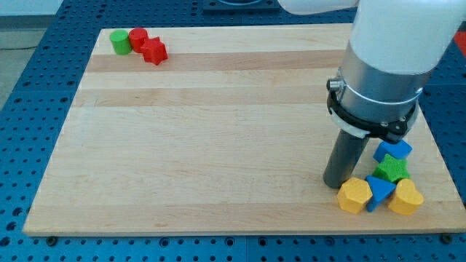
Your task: Move the green circle in between red circle and red star
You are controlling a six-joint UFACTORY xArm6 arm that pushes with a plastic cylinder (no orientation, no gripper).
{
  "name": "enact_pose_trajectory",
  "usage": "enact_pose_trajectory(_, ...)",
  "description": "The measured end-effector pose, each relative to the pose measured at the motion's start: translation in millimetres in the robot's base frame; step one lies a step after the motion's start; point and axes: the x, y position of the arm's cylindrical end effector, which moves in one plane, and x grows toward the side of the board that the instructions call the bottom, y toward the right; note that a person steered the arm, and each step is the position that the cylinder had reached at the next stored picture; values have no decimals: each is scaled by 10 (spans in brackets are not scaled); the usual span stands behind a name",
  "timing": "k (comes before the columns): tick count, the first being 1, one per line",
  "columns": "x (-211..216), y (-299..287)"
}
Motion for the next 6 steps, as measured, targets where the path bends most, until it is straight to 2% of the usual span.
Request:
enact_pose_trajectory(1, -2, -115)
enact_pose_trajectory(2, -407, -378)
enact_pose_trajectory(4, -1377, -310)
enact_pose_trajectory(5, -1307, -883)
enact_pose_trajectory(6, -1330, -1798)
